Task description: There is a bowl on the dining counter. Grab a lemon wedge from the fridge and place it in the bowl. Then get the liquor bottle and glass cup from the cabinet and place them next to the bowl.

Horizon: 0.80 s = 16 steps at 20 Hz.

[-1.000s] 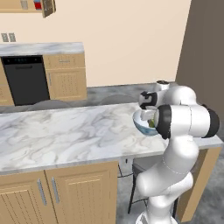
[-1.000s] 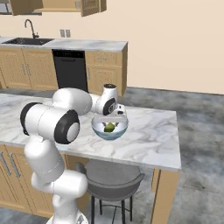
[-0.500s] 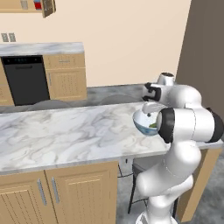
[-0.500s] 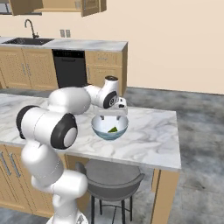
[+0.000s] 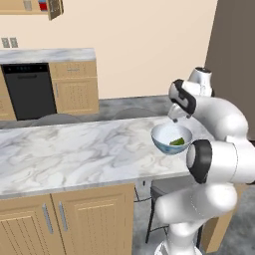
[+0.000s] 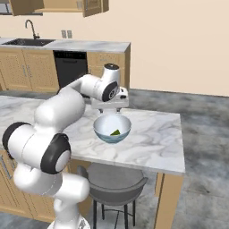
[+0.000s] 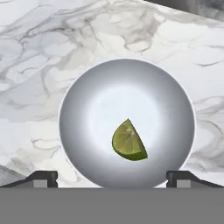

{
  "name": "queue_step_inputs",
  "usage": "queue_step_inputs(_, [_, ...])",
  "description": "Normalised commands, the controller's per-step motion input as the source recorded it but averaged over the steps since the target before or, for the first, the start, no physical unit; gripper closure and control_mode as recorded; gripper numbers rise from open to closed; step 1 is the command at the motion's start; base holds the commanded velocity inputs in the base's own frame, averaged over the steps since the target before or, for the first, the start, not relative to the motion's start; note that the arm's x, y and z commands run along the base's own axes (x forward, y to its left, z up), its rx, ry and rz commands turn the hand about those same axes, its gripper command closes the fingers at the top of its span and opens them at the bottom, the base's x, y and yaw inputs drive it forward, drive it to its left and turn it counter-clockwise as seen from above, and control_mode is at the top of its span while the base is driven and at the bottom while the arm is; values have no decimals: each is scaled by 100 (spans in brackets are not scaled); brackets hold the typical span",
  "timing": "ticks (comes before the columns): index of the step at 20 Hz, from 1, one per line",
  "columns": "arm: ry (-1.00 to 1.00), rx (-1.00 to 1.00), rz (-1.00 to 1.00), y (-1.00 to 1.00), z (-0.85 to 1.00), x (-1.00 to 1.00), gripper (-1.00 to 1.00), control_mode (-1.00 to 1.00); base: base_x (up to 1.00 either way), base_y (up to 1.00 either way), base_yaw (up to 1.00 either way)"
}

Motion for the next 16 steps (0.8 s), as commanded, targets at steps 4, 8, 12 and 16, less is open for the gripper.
queue_step_inputs(4, [-8, 0, 2, 31, 55, -55, -100, -100, 0, 0, 0])
queue_step_inputs(8, [-5, 0, 0, 32, 48, -50, -100, -100, 0, 0, 0])
queue_step_inputs(12, [-13, 0, 0, 5, 23, -63, -100, -100, 0, 0, 0])
queue_step_inputs(16, [-21, 0, -1, 0, -5, -94, -100, -100, 0, 0, 0])
